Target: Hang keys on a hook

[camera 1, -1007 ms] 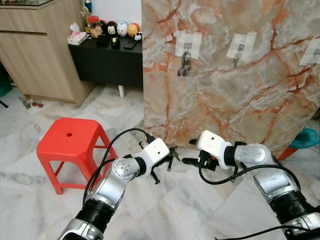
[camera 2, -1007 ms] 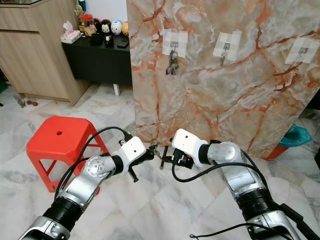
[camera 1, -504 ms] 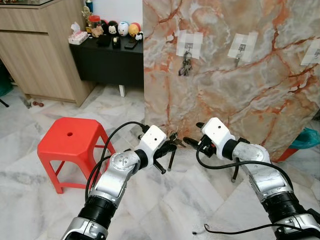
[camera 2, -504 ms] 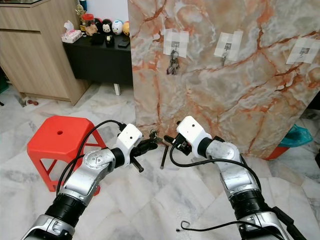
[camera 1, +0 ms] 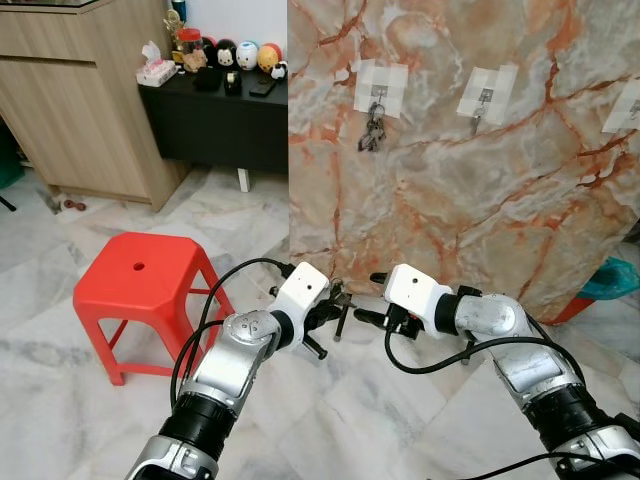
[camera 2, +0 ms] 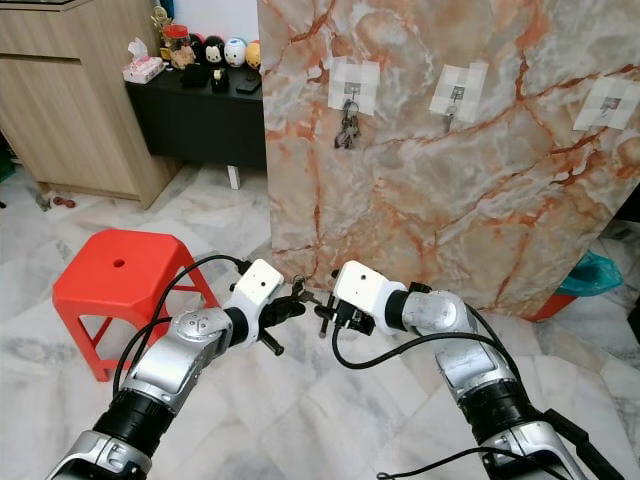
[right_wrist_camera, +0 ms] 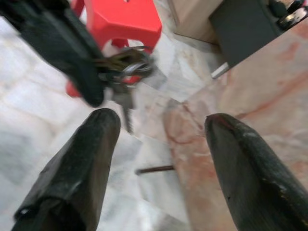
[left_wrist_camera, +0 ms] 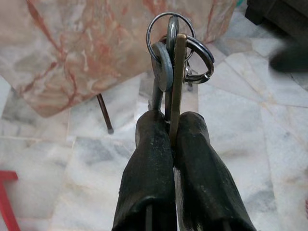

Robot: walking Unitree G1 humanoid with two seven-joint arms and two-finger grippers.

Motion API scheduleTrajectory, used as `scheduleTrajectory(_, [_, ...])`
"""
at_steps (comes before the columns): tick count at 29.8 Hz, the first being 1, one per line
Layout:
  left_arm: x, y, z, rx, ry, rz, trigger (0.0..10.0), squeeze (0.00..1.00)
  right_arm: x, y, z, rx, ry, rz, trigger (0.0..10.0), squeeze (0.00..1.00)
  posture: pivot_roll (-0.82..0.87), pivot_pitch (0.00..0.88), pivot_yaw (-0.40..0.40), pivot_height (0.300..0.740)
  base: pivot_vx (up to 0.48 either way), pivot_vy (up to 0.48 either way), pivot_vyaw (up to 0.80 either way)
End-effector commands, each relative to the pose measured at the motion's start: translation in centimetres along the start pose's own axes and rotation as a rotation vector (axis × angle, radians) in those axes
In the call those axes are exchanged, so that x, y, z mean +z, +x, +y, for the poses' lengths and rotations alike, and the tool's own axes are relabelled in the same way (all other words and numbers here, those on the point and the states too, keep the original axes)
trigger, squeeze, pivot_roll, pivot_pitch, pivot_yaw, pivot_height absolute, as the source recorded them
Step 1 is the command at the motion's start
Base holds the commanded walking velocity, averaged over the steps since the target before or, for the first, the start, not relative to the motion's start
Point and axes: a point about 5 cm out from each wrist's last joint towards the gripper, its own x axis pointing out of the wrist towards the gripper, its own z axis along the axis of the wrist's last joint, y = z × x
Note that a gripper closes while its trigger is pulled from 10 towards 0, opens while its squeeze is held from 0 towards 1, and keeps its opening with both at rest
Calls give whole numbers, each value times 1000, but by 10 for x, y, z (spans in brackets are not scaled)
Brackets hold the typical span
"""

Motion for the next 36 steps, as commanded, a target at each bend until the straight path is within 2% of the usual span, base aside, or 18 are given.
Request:
scheduleTrajectory(1, [3,-1,1,25,18,4,0,0,0,-1,-7,-25,-37,21,10000,0,-14,0,-121,740,0,0,0])
scheduleTrajectory(5, [10,1,-1,32,8,-18,0,0,0,0,-16,-119,-2,9,10000,0,-12,0,-140,740,0,0,0])
scheduleTrajectory(7, [14,2,-1,36,4,-29,0,0,2,1,-14,-103,30,-8,10000,0,-13,0,-141,740,0,0,0])
scheduleTrajectory(36, [14,2,-1,36,4,-29,0,0,2,1,-14,-103,30,-8,10000,0,-13,0,-141,740,0,0,0])
